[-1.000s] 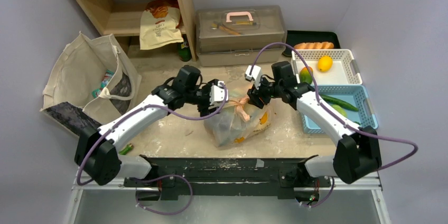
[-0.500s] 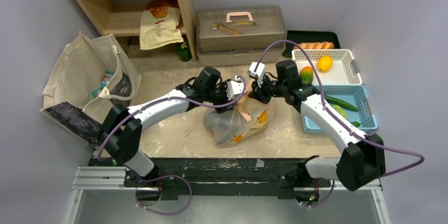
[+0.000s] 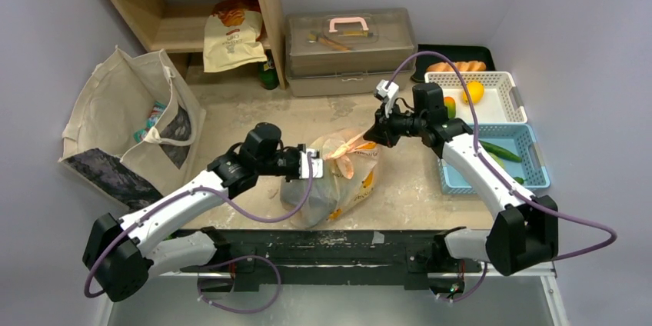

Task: Untie the knot of the grocery bags and take out the mixed food

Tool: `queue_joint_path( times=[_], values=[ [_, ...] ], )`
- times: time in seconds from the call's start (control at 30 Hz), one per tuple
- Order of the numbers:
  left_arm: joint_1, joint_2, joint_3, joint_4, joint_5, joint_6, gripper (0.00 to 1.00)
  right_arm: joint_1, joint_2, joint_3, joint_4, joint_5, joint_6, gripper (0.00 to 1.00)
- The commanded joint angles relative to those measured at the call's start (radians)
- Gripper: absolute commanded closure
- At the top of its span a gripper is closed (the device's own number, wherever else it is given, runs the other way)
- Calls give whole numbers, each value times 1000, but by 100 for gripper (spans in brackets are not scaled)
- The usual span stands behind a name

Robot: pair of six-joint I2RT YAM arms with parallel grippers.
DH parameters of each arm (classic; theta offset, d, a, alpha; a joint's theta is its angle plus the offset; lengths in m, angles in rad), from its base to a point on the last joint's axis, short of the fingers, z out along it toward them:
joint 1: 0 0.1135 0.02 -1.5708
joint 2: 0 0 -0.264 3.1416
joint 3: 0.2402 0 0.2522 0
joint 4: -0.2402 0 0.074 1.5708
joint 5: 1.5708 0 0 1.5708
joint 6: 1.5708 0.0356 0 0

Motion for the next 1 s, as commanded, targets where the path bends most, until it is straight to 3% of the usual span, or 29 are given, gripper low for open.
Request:
queue_joint_path(
  times=[0.0, 0.27, 0.33, 0.4, 0.43, 0.57, 0.63, 0.77, 0.8, 0.83, 0.9, 0.97],
  values=[
    [15, -92, -83, -216, 95, 120, 100, -107, 21, 16, 88, 217, 17, 100],
    [28, -109, -162, -78, -93, 66, 100, -106, 19, 20, 68, 158, 14, 100],
    [32, -96, -132, -96, -82, 62, 88, -95, 13, 17, 24, 81, -53, 100],
    [32, -75, -92, -115, -37, 61, 83, -48, 18, 25, -39, 49, -164, 67],
    [31, -61, -77, -112, -21, 56, 82, -14, 21, 24, -50, 58, -202, 60],
    [30, 7, -27, -91, -19, 54, 84, 104, 49, 14, 18, 137, -265, 48],
    [30, 18, -5, -90, -31, 57, 77, 108, 84, 36, 36, 152, -260, 46],
    [30, 2, 27, -81, -30, 61, 53, 109, 145, 89, 8, 162, -285, 49],
    [29, 2, 36, -67, -32, 57, 50, 109, 151, 94, 3, 153, -290, 56],
    [27, 13, 48, -49, -38, 50, 48, 109, 156, 99, -3, 136, -293, 73],
    [22, 49, 89, -28, -63, 41, 46, 109, 157, 107, -9, 103, -282, 95],
    [18, 99, 141, -12, -90, 25, 45, 108, 145, 112, -7, 67, -257, 100]
  ],
)
